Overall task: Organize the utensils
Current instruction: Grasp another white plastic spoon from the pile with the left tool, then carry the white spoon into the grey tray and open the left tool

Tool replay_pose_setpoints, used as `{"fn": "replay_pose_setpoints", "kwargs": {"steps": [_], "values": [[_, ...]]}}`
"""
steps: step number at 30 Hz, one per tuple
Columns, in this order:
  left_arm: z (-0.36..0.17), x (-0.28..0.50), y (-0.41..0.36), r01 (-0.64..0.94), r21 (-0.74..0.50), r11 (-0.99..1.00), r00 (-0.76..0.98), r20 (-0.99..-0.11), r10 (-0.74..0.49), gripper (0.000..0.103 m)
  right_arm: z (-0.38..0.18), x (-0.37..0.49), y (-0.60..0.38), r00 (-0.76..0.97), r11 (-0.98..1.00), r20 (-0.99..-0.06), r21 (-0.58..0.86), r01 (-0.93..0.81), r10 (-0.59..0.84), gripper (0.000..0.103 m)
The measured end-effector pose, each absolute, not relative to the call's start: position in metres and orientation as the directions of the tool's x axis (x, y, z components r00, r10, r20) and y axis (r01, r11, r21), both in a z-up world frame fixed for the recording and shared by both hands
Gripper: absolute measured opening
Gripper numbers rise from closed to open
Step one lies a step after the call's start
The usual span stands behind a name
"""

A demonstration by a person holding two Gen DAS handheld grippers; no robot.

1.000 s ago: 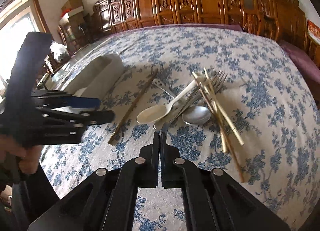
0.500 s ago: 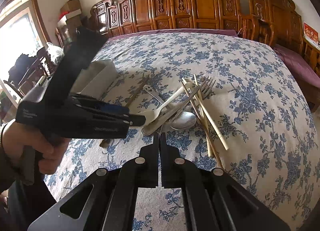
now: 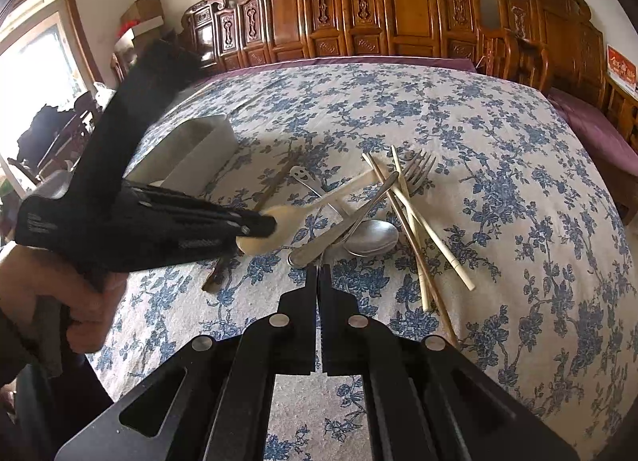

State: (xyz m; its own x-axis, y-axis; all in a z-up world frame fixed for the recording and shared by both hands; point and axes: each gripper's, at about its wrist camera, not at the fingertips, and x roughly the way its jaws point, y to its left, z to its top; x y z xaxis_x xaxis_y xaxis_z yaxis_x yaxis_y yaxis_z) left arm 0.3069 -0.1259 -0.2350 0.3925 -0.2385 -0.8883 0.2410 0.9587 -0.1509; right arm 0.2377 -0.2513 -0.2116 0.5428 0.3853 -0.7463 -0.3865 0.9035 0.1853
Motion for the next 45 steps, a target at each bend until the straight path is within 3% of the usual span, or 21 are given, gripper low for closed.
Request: {"fn": "replay_pose_setpoints", "kwargs": {"steps": [30,45], "values": [[-0.168,0.272,-0.015,0.134,-0.037,0.990,0.548,-0.830,-0.105,0.005,-0.214,0.225,-0.208,0.513,0.872,-0.762,0.135,-0.471,0.395,0.002],[-0.183,0.273,0.059,0.003,0.017,1.000,0.527,-0.850,0.013,0.005,-0.159,0.213,-0.140,0.525,0.804,-0.714,0.089,-0.588,0.463,0.002]]}}
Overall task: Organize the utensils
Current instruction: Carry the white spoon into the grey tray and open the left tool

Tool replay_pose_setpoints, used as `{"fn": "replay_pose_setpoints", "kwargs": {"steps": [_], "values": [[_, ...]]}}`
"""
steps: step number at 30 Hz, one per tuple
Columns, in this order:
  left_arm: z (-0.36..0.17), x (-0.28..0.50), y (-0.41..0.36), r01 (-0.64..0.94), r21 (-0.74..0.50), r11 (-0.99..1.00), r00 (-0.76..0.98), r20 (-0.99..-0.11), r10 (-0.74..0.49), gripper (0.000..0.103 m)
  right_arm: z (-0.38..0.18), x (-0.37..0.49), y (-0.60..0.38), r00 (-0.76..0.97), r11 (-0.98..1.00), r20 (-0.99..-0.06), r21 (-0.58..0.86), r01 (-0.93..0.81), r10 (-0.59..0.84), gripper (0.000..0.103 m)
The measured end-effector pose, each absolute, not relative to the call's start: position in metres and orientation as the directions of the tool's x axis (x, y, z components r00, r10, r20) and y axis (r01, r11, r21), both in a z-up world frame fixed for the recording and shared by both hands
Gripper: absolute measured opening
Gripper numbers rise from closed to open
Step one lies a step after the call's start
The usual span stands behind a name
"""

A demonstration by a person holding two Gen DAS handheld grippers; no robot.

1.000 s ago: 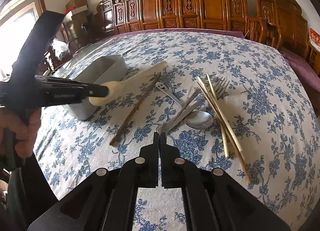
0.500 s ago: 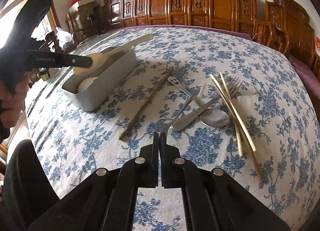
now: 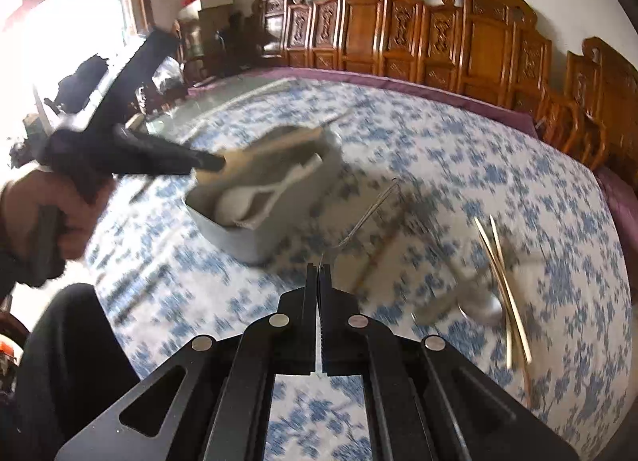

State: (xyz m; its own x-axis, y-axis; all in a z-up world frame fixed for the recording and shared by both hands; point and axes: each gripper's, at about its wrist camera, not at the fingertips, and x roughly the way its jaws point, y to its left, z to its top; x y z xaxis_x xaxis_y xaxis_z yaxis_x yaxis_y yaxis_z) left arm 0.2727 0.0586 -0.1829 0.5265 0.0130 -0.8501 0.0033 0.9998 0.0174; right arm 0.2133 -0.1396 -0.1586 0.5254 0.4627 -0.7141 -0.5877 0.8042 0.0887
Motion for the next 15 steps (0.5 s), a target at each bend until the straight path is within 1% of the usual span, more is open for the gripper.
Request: {"fn": "replay_pose_setpoints", "kwargs": {"steps": [6,15], "values": [[-0.195,0.279,0.070,-0.011,0.023,1.000,0.507,-0.861,0.026,0.005,-0.144,0.222,-0.121,0.529,0.794,-0.705,0.082,-0.602,0.473,0.002],[-0.204,0.290,0.068,0.005,0.021,1.000,0.489,-0.872,0.016,0.005,-0.143,0.234,-0.101,0.517,0.788,-0.711,0.083,-0.611,0.477,0.002]]}}
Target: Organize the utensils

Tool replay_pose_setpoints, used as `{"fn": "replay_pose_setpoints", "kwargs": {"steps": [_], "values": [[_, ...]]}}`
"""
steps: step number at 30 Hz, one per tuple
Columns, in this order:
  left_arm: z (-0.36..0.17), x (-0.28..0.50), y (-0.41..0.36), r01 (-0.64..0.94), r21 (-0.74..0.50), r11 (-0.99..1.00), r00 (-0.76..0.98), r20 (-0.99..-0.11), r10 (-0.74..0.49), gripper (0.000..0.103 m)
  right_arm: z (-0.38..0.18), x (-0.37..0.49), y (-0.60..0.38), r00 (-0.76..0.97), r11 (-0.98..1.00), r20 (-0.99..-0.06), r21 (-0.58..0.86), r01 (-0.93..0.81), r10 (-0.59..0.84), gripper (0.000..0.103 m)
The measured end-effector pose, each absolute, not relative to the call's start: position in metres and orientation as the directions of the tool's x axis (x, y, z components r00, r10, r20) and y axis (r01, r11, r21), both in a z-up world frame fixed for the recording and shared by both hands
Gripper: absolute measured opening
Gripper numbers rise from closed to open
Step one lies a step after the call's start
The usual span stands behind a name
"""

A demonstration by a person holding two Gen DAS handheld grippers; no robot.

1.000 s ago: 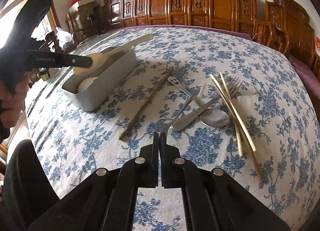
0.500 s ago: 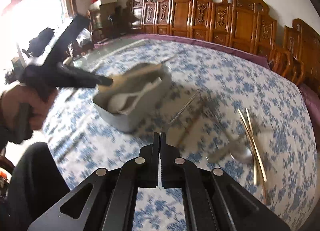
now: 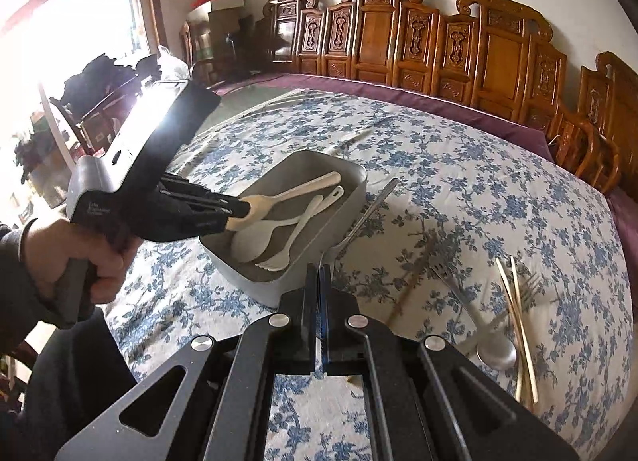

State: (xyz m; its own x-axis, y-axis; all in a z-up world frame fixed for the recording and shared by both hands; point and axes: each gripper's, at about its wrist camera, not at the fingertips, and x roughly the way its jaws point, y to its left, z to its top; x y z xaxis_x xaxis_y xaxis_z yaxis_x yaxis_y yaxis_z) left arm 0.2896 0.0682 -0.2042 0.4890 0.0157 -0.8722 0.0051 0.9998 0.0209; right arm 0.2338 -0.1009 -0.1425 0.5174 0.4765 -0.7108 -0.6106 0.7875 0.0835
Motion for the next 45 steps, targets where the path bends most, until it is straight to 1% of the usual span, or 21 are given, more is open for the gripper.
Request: {"fn": "replay_pose_setpoints", "kwargs": {"steps": [10,12,15,21,26,36,40,45], "values": [[-0.197,0.282,0.069,0.036,0.021,0.999,0.498,-0.867,0.000,0.006,-0.147,0.237,-0.078,0.497,0.773,-0.721,0.083,-0.629,0.482,0.002],[-0.193,0.277,0.073,0.037,0.022,0.999,0.508,-0.862,0.000,0.007,-0.148,0.237,-0.072,0.493,0.769,-0.722,0.083,-0.634,0.485,0.002],[-0.187,0.270,0.079,0.036,0.036,0.999,0.527,-0.850,0.012,0.013,-0.148,0.240,-0.064,0.487,0.763,-0.723,0.085,-0.641,0.489,0.002],[-0.177,0.260,0.098,0.021,0.024,0.999,0.549,-0.836,0.009,0.014,-0.150,0.248,-0.044,0.475,0.753,-0.729,0.083,-0.652,0.492,0.002],[-0.172,0.253,0.116,0.000,0.011,1.000,0.566,-0.825,0.009,0.020,-0.152,0.256,-0.029,0.468,0.752,-0.735,0.086,-0.654,0.491,0.002],[-0.171,0.245,0.153,-0.040,0.001,0.999,0.570,-0.822,0.023,0.021,-0.164,0.273,0.001,0.434,0.745,-0.759,0.098,-0.659,0.484,0.002],[-0.170,0.244,0.162,-0.052,0.001,0.999,0.574,-0.818,0.031,0.028,-0.174,0.280,0.013,0.404,0.740,-0.776,0.116,-0.663,0.484,0.002],[-0.169,0.242,0.169,-0.063,0.000,0.998,0.576,-0.816,0.037,0.030,-0.189,0.290,0.026,0.367,0.742,-0.800,0.140,-0.655,0.475,0.002]]}}
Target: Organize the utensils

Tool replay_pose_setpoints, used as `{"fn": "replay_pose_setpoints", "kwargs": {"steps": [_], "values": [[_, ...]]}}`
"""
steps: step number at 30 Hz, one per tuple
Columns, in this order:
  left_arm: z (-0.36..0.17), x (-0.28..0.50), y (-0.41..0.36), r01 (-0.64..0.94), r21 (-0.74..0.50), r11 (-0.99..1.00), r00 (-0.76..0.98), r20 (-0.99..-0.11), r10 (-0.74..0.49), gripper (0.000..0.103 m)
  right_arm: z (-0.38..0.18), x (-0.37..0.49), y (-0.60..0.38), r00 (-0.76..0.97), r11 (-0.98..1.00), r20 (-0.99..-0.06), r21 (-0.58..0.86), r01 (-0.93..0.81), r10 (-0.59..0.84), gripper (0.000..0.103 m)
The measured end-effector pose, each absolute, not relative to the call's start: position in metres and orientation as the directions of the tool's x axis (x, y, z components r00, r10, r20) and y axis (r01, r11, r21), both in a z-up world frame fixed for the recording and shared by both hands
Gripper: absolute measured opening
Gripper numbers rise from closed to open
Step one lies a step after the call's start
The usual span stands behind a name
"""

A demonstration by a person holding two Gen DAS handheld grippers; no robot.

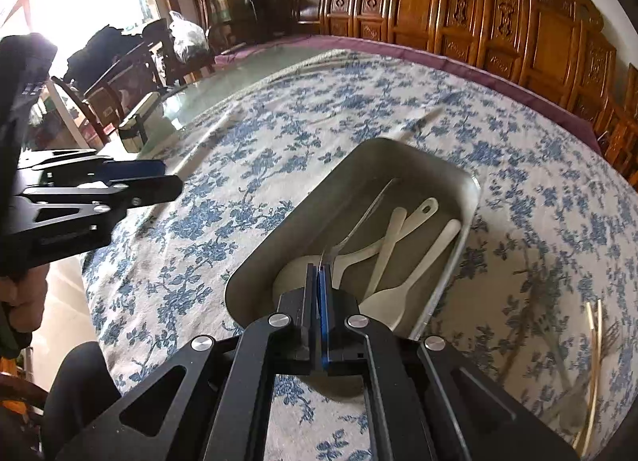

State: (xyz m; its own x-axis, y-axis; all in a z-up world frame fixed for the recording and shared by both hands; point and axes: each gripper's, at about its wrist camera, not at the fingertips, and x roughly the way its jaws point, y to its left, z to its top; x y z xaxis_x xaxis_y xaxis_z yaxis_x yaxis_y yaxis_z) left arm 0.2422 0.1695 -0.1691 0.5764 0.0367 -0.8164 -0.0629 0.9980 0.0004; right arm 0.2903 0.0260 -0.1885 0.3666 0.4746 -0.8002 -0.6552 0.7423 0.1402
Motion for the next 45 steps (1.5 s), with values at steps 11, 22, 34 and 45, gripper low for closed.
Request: {"fn": "replay_pose_setpoints", "kwargs": {"steps": [11,22,34,45], "values": [[-0.169,0.241,0.174,-0.064,-0.004,0.998,0.576,-0.817,0.034,0.038,-0.197,0.301,0.040,0.313,0.735,-0.798,0.223,-0.640,0.515,0.003],[-0.163,0.240,0.167,-0.058,-0.006,0.998,0.586,-0.810,0.030,0.047,-0.181,0.289,0.017,0.340,0.731,-0.766,0.237,-0.640,0.545,0.004],[-0.143,0.243,0.097,0.044,-0.012,0.999,0.615,-0.788,-0.036,0.069,-0.159,0.250,-0.109,0.485,0.815,-0.742,0.144,-0.561,0.464,0.004],[-0.143,0.253,0.004,0.180,-0.026,0.983,0.601,-0.788,-0.131,0.069,-0.177,0.258,-0.237,0.570,0.920,-0.766,0.071,-0.385,0.297,0.016]]}}
